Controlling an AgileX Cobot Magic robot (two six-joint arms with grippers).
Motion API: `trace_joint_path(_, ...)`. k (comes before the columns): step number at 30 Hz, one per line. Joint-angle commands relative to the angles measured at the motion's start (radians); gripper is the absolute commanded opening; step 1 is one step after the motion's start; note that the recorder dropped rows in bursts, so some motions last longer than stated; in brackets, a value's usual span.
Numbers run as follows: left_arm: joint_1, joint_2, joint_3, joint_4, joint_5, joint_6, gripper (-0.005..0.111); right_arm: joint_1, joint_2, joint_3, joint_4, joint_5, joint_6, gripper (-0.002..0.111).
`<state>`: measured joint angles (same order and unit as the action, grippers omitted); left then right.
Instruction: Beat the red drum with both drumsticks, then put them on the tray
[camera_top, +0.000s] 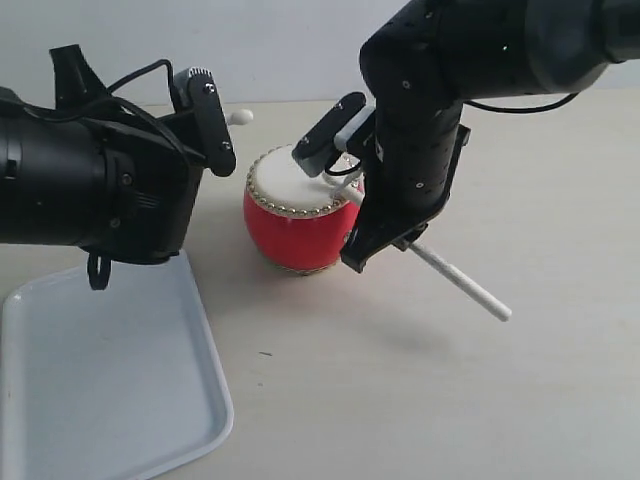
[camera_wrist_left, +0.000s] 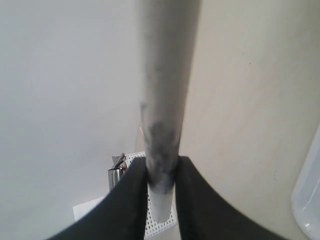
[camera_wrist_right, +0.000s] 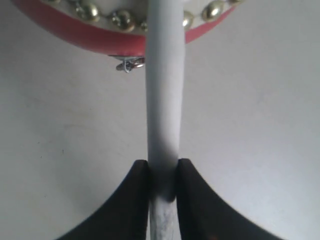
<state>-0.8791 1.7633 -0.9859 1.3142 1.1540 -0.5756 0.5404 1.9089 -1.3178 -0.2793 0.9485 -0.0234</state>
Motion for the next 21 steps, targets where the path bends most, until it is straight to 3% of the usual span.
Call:
trace_joint_path(1,0.002,-0.019,-0.003,-0.013,0.013,-0.008,0.000,0.001,0.008,-0.004,0.000,0.000,-0.011,0.000)
trace_joint_path(8,0.002,-0.019,-0.003,-0.083,-0.057,-0.007,0.000,0.001,0.005,-0.011,-0.010,-0.008,-0.018,0.000)
trace_joint_path(16,0.013,0.003,-0.003,-0.084,-0.324,-0.007,0.000,0.001,-0.158,-0.079,-0.015,0.058,-0.018,0.000)
trace_joint_path(21,0.032,0.099,-0.003,-0.131,-0.324,0.031,0.000,0.001,-0.255,-0.085,-0.018,0.047,-0.009,0.000)
